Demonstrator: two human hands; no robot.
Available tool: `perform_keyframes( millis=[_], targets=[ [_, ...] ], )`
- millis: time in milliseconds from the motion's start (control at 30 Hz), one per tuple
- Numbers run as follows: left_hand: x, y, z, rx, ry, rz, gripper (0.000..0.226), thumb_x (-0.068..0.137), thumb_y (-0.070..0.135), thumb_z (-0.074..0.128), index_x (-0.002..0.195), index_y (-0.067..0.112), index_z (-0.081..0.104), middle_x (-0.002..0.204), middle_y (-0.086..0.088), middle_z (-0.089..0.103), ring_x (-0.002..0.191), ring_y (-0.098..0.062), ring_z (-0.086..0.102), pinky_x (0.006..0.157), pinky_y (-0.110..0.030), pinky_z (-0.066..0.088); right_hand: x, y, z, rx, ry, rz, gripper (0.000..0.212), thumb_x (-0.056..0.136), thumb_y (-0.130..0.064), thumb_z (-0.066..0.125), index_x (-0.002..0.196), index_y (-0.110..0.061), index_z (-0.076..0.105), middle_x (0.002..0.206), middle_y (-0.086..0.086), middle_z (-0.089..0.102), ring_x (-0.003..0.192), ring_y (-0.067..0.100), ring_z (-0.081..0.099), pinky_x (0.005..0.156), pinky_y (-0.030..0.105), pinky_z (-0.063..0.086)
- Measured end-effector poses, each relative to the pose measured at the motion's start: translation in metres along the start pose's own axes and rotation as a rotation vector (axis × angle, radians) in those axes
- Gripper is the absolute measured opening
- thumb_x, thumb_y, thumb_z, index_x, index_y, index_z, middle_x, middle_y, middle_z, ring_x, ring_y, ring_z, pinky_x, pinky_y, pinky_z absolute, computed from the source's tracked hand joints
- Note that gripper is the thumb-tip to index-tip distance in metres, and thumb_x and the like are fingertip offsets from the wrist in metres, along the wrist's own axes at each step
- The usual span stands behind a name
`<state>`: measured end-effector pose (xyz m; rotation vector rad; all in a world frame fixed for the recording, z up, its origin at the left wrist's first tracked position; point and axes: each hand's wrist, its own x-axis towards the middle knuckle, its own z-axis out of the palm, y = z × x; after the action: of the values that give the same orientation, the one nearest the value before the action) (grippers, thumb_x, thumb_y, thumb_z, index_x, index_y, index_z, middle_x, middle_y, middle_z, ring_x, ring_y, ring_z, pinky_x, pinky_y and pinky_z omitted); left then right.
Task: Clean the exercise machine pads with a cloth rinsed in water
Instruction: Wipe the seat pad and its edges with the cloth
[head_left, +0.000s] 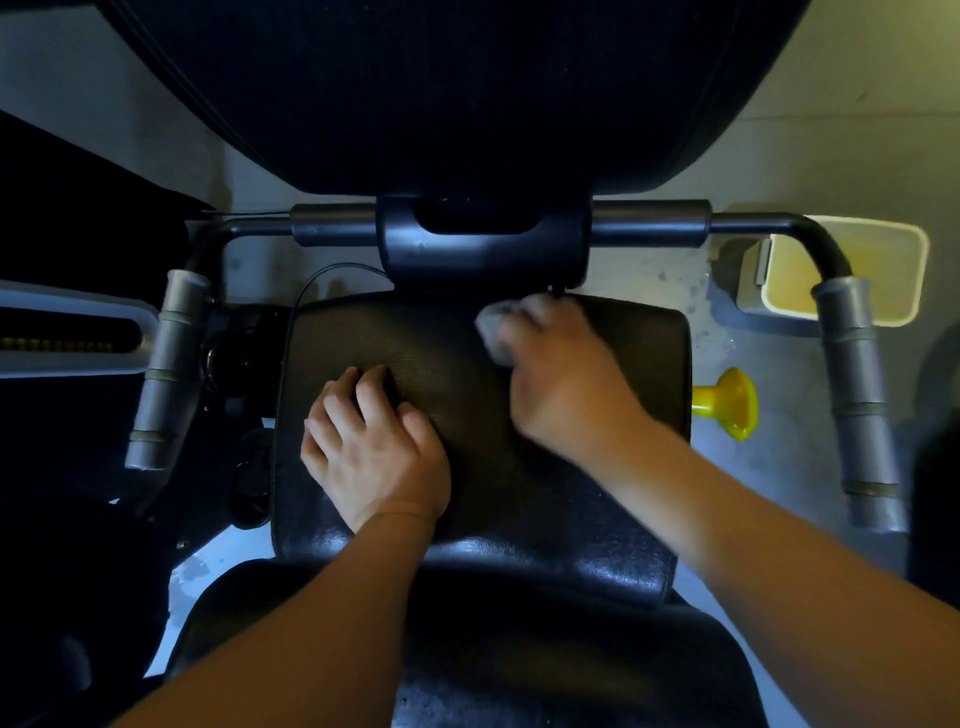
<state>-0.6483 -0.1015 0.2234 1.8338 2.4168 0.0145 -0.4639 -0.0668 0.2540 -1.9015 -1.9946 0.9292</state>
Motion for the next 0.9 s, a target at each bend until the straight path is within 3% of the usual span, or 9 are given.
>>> perform_keyframes(
  millis=[133,333,500,600,700,800,900],
  targets=[
    [0.001,0.000,0.001,0.002,-0.004,-0.001,0.046,0.087,0.035,0.047,0.132,0.025,0.051,0.143,-0.006,0.046,0.135,-0.032,0.038,0.108,-0.054,0.032,-0.021,-0.003,0.009,0.032,-0.061,-0.188,0.031,0.089,-0.009,0.062,0.117,-0.021,0.057,0.120,0.003,0.053,0.110,0.022,0.050,0.086,0.036,0.052],
    [0.000,0.000,0.000,0.000,0.001,-0.003,0.046,0.087,0.034,0.047,0.131,0.023,0.052,0.141,-0.009,0.048,0.133,-0.034,0.039,0.106,-0.055,0.033,0.018,0.023,0.001,-0.031,0.086,0.139,0.050,0.095,-0.014,0.057,0.143,-0.023,0.045,0.135,0.006,0.044,0.125,0.027,0.042,0.099,0.039,0.048],
    [0.001,-0.001,0.001,-0.003,0.005,0.001,0.046,0.086,0.035,0.046,0.130,0.023,0.053,0.141,-0.008,0.048,0.133,-0.033,0.040,0.106,-0.054,0.034,-0.020,-0.013,0.011,0.027,-0.073,-0.146,0.038,0.093,-0.018,0.057,0.130,-0.022,0.055,0.130,0.000,0.048,0.118,0.020,0.047,0.093,0.027,0.045],
    [0.000,-0.001,0.000,-0.002,-0.001,-0.002,0.047,0.086,0.036,0.044,0.131,0.023,0.053,0.142,-0.008,0.048,0.133,-0.033,0.039,0.106,-0.054,0.033,-0.027,-0.008,0.009,0.046,-0.146,-0.229,0.040,0.094,-0.022,0.058,0.134,-0.021,0.055,0.128,0.000,0.048,0.115,0.018,0.048,0.091,0.034,0.051],
    [0.000,-0.002,0.000,-0.003,-0.011,0.001,0.047,0.087,0.037,0.043,0.131,0.024,0.052,0.142,-0.007,0.047,0.134,-0.033,0.039,0.106,-0.055,0.033,-0.005,0.013,-0.001,0.005,0.018,-0.101,0.036,0.095,-0.025,0.058,0.131,-0.026,0.055,0.126,0.000,0.045,0.115,0.018,0.047,0.089,0.030,0.047],
    [0.000,-0.002,0.000,0.000,-0.009,0.000,0.046,0.087,0.036,0.045,0.131,0.025,0.052,0.142,-0.007,0.047,0.133,-0.033,0.039,0.105,-0.055,0.033,0.019,0.036,-0.007,-0.028,0.112,0.114,0.039,0.096,-0.022,0.057,0.135,-0.021,0.055,0.137,0.008,0.044,0.124,0.026,0.044,0.097,0.031,0.041],
    [0.001,-0.002,0.001,0.001,-0.008,0.003,0.045,0.087,0.036,0.046,0.130,0.025,0.052,0.141,-0.007,0.047,0.133,-0.033,0.040,0.105,-0.054,0.034,0.008,0.026,0.003,-0.048,0.094,0.073,0.037,0.095,-0.018,0.057,0.133,-0.018,0.054,0.130,0.008,0.047,0.119,0.025,0.046,0.093,0.033,0.047]
  ],
)
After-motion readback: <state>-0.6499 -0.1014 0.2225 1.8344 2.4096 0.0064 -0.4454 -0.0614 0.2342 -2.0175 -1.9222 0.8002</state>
